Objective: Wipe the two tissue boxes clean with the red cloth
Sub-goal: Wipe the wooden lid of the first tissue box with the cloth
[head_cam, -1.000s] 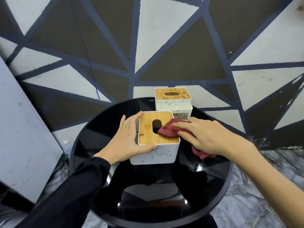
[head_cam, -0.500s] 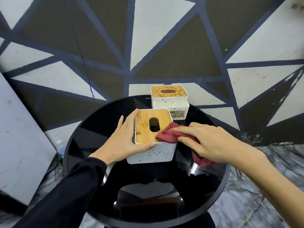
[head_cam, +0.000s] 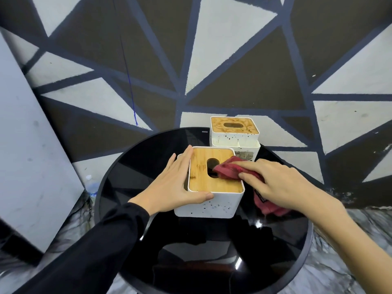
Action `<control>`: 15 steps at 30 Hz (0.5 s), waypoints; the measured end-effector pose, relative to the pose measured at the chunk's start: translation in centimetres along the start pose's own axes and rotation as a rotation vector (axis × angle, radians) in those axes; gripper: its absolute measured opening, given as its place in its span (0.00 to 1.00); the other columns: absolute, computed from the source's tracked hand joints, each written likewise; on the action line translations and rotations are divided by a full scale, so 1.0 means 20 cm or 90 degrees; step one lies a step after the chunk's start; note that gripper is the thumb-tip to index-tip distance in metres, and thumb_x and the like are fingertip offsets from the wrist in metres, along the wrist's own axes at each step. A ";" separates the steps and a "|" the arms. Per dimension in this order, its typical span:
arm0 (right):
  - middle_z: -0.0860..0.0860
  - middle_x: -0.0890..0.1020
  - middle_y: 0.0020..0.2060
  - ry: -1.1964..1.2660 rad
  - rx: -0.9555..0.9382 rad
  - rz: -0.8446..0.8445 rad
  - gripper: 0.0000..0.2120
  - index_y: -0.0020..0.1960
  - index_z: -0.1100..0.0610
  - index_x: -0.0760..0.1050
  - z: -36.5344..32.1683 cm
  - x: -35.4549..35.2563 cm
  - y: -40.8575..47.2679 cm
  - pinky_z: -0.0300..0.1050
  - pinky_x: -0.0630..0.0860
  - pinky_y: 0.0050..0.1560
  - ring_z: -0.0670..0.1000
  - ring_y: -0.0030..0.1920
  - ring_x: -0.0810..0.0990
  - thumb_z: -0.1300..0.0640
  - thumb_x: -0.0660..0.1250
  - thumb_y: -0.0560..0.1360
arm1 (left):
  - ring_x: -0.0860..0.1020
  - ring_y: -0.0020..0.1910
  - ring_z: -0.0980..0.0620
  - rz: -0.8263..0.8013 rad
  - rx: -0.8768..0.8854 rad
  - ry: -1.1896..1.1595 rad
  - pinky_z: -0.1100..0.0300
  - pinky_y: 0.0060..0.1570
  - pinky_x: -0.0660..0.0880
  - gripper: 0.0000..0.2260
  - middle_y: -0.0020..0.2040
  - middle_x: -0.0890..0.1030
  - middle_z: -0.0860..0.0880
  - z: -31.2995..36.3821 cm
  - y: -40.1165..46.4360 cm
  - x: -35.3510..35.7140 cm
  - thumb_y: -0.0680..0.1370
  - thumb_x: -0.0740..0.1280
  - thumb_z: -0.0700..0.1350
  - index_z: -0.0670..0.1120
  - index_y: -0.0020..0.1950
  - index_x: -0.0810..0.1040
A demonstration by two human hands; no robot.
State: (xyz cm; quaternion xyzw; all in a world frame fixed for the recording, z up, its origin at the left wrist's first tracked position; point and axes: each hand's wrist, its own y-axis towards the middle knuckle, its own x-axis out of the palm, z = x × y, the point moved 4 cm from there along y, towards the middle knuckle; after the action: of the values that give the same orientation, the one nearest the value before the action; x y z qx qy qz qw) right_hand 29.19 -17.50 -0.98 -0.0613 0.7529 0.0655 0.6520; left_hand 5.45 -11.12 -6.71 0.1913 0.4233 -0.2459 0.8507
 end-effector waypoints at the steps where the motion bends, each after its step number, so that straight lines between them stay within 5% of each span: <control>1: 0.40 0.75 0.66 0.001 0.006 0.008 0.21 0.78 0.33 0.63 0.01 0.00 0.06 0.54 0.76 0.60 0.52 0.68 0.76 0.40 0.53 0.85 | 0.26 0.67 0.78 0.001 0.001 0.000 0.66 0.75 0.34 0.58 0.86 0.40 0.60 -0.01 0.00 0.00 0.71 0.71 0.72 0.59 0.85 0.34; 8: 0.45 0.78 0.70 0.009 0.023 0.008 0.19 0.76 0.34 0.67 0.05 -0.02 0.31 0.55 0.73 0.59 0.56 0.69 0.76 0.41 0.54 0.86 | 0.31 0.65 0.87 0.026 0.029 0.012 0.72 0.72 0.31 0.54 0.83 0.48 0.65 -0.01 0.01 0.01 0.72 0.73 0.70 0.63 0.82 0.35; 15: 0.44 0.75 0.71 -0.027 0.018 0.026 0.21 0.78 0.33 0.63 0.01 0.00 0.12 0.54 0.77 0.57 0.55 0.67 0.78 0.39 0.51 0.85 | 0.46 0.82 0.69 0.051 0.049 0.017 0.55 0.84 0.37 0.50 0.81 0.49 0.72 -0.01 0.02 0.00 0.70 0.68 0.78 0.71 0.80 0.37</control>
State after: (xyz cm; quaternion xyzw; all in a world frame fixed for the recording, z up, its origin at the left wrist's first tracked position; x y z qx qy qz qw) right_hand 28.95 -15.15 -0.95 -0.0354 0.7409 0.0693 0.6671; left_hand 5.53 -10.62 -6.75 0.2443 0.4165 -0.2251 0.8463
